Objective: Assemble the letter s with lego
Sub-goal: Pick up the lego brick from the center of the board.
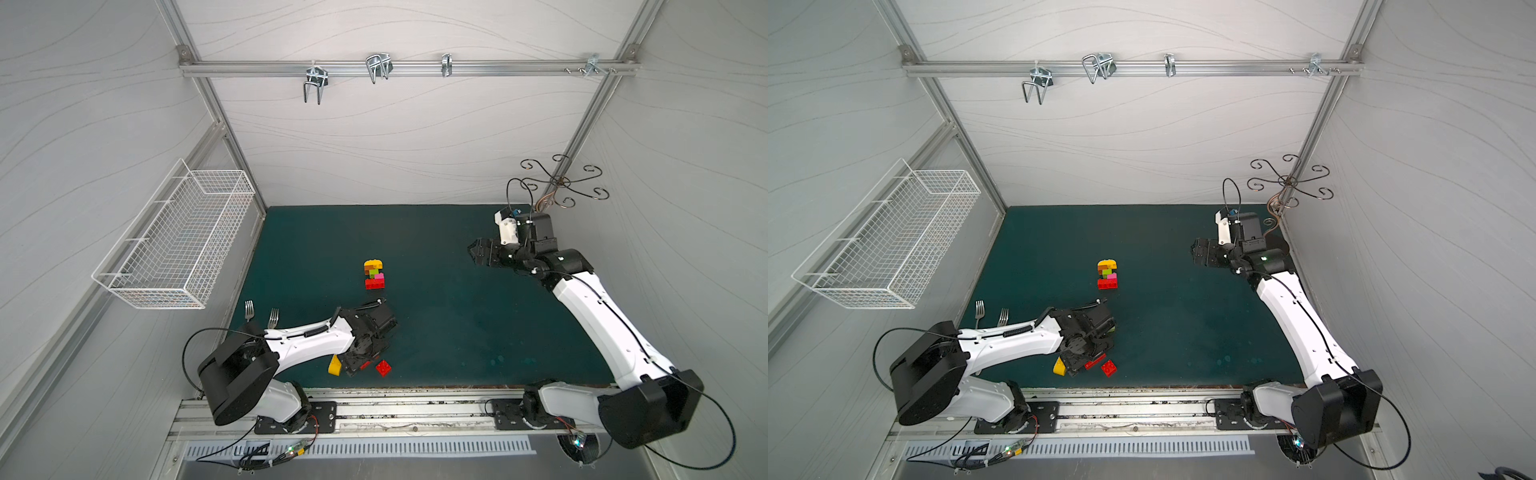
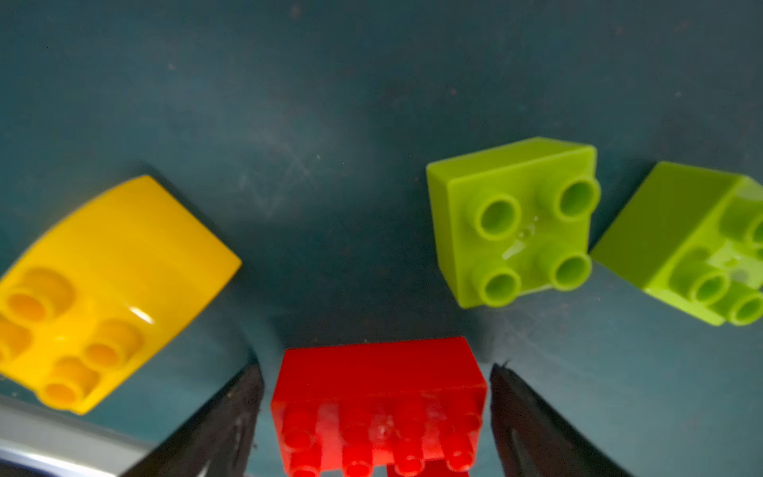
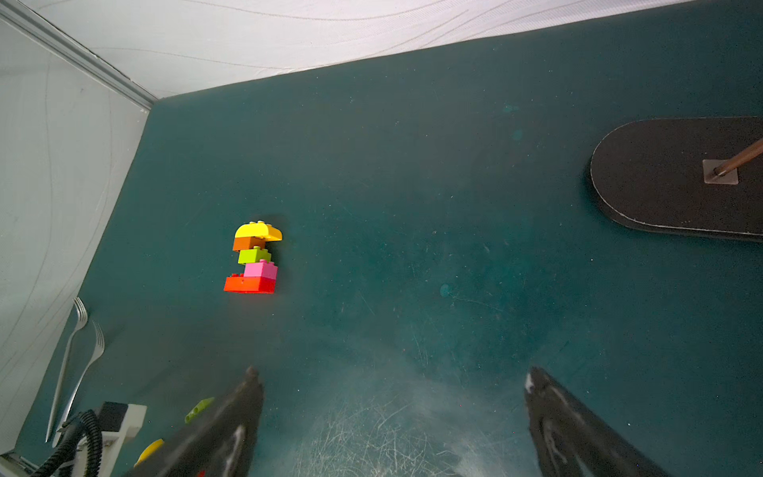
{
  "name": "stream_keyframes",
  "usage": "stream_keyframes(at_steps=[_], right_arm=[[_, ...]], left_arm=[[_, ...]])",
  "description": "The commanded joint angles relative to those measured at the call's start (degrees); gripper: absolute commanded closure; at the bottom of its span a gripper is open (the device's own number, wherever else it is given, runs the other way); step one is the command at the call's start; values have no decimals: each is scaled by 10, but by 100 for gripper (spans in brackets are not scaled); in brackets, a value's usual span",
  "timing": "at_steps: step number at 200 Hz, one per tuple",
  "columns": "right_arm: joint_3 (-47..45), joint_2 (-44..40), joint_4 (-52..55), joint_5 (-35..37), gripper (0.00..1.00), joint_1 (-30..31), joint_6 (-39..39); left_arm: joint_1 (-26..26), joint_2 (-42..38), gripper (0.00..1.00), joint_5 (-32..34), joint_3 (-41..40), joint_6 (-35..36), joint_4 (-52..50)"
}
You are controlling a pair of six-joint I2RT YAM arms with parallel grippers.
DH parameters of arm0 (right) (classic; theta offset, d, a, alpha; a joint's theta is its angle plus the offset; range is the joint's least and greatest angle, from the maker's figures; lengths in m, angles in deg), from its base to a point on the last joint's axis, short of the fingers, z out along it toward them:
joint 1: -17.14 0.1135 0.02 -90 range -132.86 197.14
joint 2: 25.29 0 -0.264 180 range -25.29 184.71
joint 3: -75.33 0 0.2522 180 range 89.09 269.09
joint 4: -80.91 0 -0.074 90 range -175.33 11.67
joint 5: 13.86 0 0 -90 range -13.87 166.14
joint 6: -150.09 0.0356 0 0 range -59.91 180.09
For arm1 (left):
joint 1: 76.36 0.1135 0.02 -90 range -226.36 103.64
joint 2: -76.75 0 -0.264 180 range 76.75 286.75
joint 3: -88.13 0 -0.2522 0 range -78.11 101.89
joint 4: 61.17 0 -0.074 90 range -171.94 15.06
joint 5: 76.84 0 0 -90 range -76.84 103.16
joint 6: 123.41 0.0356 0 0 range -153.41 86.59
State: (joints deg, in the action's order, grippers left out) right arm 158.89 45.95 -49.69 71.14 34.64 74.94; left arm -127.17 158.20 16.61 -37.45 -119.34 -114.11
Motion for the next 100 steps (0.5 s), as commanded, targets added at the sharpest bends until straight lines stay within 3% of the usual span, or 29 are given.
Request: stream_keyframes(at_steps=[1,49,100], right_arm=[[-17,-12,-6,10,1,-2,-9],[-39,-46,-12,84,1,-5,41],[5,-7,36,11,1,-36,57]], left_arm=[[-3,1,18,3,-1,-7,9],[-19,-12,42,12,33,23,-39],[-37,-5,41,51,191,121,-162]])
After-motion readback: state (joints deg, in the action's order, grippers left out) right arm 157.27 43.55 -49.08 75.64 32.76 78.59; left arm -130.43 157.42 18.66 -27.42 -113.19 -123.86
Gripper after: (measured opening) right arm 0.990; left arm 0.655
